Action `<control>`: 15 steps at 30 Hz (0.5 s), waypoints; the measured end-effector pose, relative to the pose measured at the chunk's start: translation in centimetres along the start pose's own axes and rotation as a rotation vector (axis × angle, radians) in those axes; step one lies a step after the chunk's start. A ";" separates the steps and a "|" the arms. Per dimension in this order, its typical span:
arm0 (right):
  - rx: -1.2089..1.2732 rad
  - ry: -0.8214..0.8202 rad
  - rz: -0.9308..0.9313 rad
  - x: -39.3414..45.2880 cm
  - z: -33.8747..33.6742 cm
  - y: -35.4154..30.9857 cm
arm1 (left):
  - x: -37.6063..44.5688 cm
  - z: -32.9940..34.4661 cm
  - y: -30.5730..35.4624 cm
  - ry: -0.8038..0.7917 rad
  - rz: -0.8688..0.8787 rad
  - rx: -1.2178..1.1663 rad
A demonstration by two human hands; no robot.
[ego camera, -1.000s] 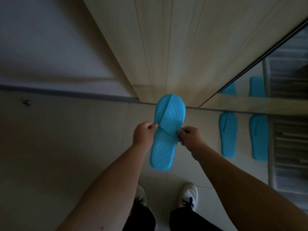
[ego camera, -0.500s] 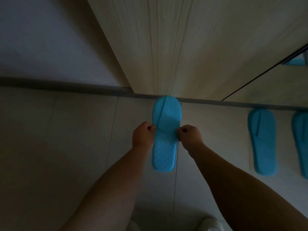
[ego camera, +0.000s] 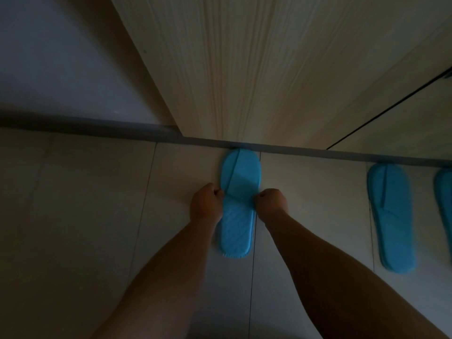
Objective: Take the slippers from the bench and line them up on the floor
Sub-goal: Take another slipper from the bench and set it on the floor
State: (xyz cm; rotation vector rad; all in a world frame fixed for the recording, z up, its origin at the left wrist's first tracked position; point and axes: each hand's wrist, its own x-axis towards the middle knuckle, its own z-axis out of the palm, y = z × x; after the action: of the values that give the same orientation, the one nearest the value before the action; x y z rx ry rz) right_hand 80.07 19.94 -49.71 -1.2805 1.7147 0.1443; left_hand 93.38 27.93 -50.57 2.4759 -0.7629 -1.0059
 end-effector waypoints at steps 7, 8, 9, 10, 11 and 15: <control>-0.082 0.036 0.024 0.1 0.4 -0.2 | 0.7 0.1 -0.2 -0.038 0.003 0.042; -0.097 0.039 0.021 0.1 0.4 -0.3 | 0.8 0.1 -0.1 -0.041 0.001 0.045; -0.111 0.041 0.020 0.1 0.4 -0.3 | 0.8 0.1 -0.2 -0.044 -0.002 0.049; -0.121 0.041 0.018 0.2 0.4 -0.3 | 0.8 0.1 -0.2 -0.047 -0.002 0.053; -0.128 0.044 0.017 0.2 0.5 -0.4 | 0.9 0.1 -0.2 -0.053 -0.003 0.055; -0.173 0.064 0.009 0.4 0.5 -0.5 | 0.9 0.0 0.0 -0.079 -0.010 0.070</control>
State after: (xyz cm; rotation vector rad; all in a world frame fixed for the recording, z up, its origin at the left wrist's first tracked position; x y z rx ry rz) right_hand 80.77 19.71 -50.07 -1.4163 1.7941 0.2642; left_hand 93.95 27.38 -51.01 2.5141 -0.8248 -1.1036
